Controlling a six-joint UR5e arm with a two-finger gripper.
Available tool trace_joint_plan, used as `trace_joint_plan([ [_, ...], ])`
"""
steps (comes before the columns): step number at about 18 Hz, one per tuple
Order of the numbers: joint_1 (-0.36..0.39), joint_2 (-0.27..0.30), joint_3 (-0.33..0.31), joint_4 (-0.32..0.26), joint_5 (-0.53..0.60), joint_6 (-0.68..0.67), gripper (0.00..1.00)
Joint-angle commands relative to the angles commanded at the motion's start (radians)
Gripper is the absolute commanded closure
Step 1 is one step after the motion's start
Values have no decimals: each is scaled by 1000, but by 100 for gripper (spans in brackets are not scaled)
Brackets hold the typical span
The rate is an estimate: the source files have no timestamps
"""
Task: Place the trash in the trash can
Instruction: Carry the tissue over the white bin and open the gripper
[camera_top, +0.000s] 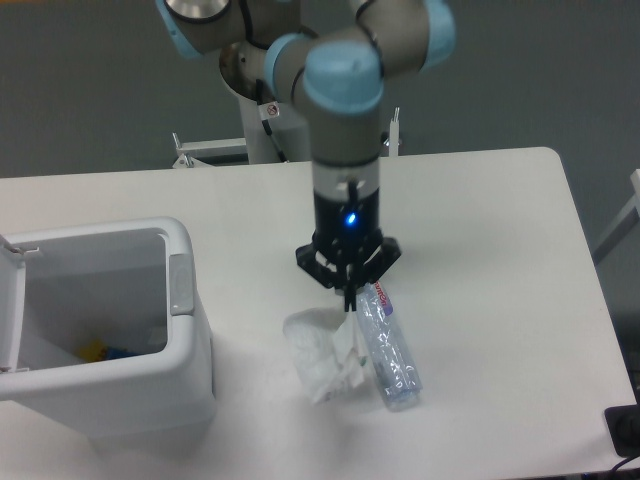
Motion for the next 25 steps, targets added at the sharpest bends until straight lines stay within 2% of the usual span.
trace_joint_plan([
  [4,-11,97,35,0,-61,-111,100],
  [6,-64,159,5,-2,-80,-129,100],
  [8,-118,189,-29,-2,-75,-126,100],
  [10,-156,186,-37,-2,-78,-122,100],
  [12,-199,158,-31,-2,-77,-106,100],
  [14,-273,131,-40,-5,-72,-62,100],
  [18,-357,86,-50,-8,-71,-7,100],
  [21,-374,77,-69,-5,-71,-1,100],
  [22,-374,77,-72,-5,-71,-1,88],
  [23,-374,81,-75,-3,-71,-1,52],
  [24,-376,88,-75,0,-71,-4,21],
  [25,-374,89,-70,-2,-71,-13,4],
])
